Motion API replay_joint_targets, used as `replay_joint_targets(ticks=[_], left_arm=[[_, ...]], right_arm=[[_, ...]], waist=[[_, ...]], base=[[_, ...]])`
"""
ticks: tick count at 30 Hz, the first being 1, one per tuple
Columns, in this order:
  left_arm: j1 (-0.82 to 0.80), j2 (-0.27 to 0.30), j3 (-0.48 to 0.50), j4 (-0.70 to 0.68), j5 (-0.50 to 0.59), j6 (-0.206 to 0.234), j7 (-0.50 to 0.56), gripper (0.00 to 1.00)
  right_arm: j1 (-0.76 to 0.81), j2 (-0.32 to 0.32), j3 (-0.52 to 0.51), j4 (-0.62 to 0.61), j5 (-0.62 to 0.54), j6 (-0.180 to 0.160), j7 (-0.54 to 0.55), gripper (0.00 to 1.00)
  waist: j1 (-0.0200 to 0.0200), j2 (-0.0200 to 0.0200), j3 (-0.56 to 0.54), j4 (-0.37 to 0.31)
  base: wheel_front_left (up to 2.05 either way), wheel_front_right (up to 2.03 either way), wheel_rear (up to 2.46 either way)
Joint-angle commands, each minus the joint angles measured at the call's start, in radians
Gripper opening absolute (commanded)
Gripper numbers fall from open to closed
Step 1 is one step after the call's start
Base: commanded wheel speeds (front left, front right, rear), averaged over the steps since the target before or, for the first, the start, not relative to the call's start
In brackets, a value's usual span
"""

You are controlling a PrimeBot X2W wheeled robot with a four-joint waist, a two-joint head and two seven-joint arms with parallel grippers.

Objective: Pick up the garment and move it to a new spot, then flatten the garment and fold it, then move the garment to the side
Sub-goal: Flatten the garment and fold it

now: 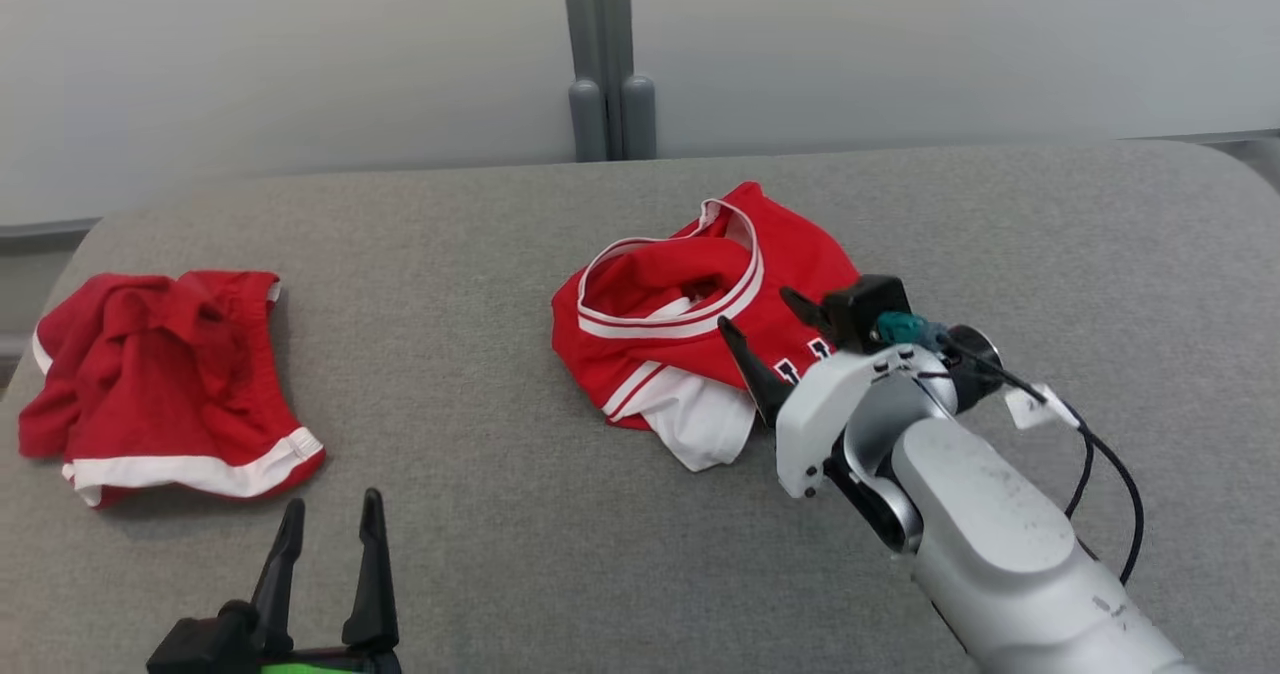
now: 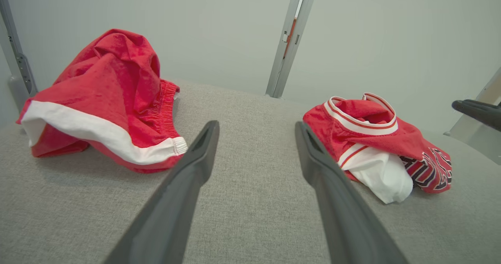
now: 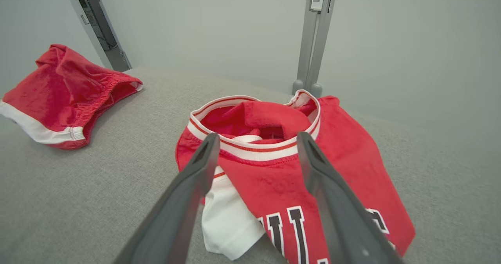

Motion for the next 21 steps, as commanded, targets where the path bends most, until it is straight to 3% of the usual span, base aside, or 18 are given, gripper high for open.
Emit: replay_joint_targets(ticks=[1, 10, 21], left_arm=[[-0.025, 0.002, -0.013, -0.009, 0.001, -0.002, 0.0, 1.0], [-0.083, 0.002, -0.093, -0.048, -0.008, -0.002, 0.0, 1.0], [-0.093, 0.002, -0.122, -0.047, -0.015, -0.002, 0.0, 1.0]], right_arm=[[-0.043, -0.004, 0.018, 0.038, 0.02, -0.001, 0.025, 1.0], [-0.242, -0.027, 0.184, 0.255, 0.139, -0.001, 0.139, 1.0], [-0.318, -0.042, 0.354, 0.382, 0.196, -0.001, 0.163, 1.0]], waist=[[0.0, 0.0, 0.057, 0.073], [0.0, 0.0, 0.149, 0.238], [0.0, 0.0, 0.162, 0.301]], base=[[0.0, 0.0, 0.0], [0.0, 0.0, 0.0], [0.0, 0.0, 0.0]])
